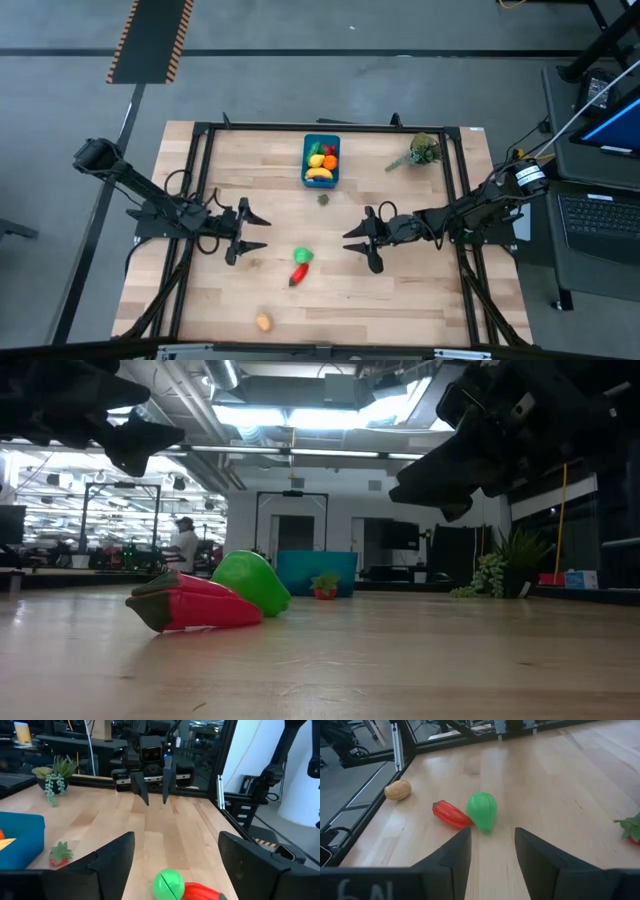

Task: Pick and placing Produce into tupperware
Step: Put the strawberry into the blue bin

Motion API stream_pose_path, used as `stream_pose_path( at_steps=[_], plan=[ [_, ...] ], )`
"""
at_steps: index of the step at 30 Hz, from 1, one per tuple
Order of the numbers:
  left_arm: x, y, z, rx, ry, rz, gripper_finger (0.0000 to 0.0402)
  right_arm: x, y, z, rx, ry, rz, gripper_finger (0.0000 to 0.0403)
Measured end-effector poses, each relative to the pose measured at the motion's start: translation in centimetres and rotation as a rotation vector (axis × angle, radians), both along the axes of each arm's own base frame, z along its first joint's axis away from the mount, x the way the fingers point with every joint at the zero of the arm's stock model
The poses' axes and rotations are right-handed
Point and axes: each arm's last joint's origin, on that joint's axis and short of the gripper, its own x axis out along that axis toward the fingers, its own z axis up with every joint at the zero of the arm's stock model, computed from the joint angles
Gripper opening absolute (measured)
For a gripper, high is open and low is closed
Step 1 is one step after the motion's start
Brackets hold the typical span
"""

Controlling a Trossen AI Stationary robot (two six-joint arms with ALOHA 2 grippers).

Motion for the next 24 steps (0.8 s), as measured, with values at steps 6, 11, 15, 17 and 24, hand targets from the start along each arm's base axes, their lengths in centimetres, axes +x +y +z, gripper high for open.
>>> stream_pose_path(
  at_steps=[6, 11, 15, 17, 24],
  plan=[
    [0.0, 0.0, 0.0, 0.000, 0.002, 0.000, 0.0280, 0.0, -0.1, 0.0, 0.023, 0.002, -0.015, 0.0153],
    [0.0, 0.0, -0.1, 0.003, 0.005, 0.000, 0.0280, 0.2, -0.5, -0.8, -0.018, 0.022, -0.117, 0.0153],
    [0.0, 0.0, -0.1, 0.006, 0.007, 0.001, 0.0280, 1.2, -0.9, -1.7, -0.060, 0.049, -0.181, 0.0153],
    [0.0, 0.0, -0.2, 0.009, 0.015, 0.001, 0.0280, 2.2, -1.1, -1.8, -0.097, 0.047, -0.193, 0.0153],
    [0.0, 0.0, -0.5, 0.024, 0.046, 0.001, 0.0280, 6.3, -2.8, -1.9, -0.230, 0.084, -0.301, 0.0179]
  ],
)
